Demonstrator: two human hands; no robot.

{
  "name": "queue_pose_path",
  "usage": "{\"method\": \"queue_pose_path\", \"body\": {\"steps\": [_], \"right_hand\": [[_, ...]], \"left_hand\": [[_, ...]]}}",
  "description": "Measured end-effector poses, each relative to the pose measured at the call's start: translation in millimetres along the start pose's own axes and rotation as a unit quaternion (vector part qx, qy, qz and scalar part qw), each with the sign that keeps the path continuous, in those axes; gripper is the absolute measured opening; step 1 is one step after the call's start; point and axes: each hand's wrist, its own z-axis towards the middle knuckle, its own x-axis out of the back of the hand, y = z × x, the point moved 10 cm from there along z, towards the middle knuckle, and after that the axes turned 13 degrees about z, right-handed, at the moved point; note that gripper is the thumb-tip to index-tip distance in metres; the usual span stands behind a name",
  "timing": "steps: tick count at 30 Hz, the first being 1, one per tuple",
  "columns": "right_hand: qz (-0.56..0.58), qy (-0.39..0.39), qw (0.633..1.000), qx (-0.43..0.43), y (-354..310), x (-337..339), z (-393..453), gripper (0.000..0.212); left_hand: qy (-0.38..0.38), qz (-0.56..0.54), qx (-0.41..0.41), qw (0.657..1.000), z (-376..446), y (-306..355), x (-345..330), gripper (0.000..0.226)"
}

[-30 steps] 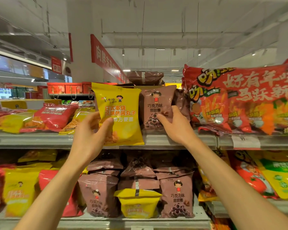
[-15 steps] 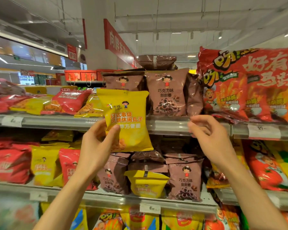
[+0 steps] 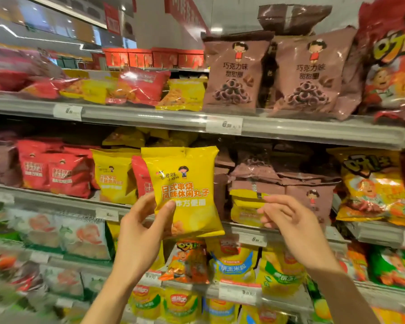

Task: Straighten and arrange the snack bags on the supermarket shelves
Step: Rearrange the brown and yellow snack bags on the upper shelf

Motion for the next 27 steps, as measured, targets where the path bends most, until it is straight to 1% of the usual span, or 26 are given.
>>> {"method": "queue_pose_path", "body": {"steps": [1, 3, 4, 6, 8, 9, 10, 12, 14, 18, 22, 26, 27], "right_hand": [[0.001, 0.003, 1.000, -0.004, 5, -14, -4, 0.018], [0.006, 0.015, 1.000, -0.002, 14, -45, -11, 0.025], [0.011, 0.025, 1.000, -0.002, 19, -62, -14, 0.028], [0.015, 0.038, 0.999, -0.008, 31, -99, -21, 0.029], [0.017, 0.041, 0.999, -0.016, 45, -138, -28, 0.026], [0.023, 0.042, 0.999, -0.019, 51, -156, -30, 0.019], [0.029, 0.041, 0.998, -0.024, 58, -173, -31, 0.012], [0.037, 0.036, 0.998, -0.031, 64, -207, -33, 0.010], [0.045, 0.029, 0.998, -0.033, 64, -237, -32, 0.011], [0.053, 0.022, 0.998, -0.026, 55, -287, -18, 0.011], [0.054, 0.014, 0.998, -0.016, 54, -327, 6, 0.011], [0.055, 0.007, 0.998, 0.003, 61, -357, 36, 0.012], [0.056, 0.003, 0.998, 0.008, 62, -365, 43, 0.015]], "left_hand": [[0.001, -0.010, -0.002, 1.000, 0, -7, 14, 0.067], [0.008, -0.028, -0.009, 1.000, 0, -17, 45, 0.041], [0.015, -0.033, -0.008, 0.999, 2, -22, 64, 0.040], [0.022, -0.032, 0.003, 0.999, 8, -38, 101, 0.047], [0.020, -0.046, 0.005, 0.999, 13, -46, 138, 0.031], [0.021, -0.046, 0.002, 0.999, 16, -48, 156, 0.025], [0.022, -0.043, 0.001, 0.999, 19, -52, 173, 0.022], [0.020, -0.056, 0.003, 0.998, 25, -60, 203, 0.014], [0.021, -0.067, 0.009, 0.997, 33, -69, 230, 0.018], [0.043, -0.044, 0.011, 0.998, 54, -80, 276, 0.022], [0.057, -0.035, 0.018, 0.998, 79, -95, 304, 0.031], [0.054, -0.035, 0.004, 0.998, 113, -101, 320, 0.023], [0.056, -0.018, -0.006, 0.998, 122, -100, 324, 0.025]]}}
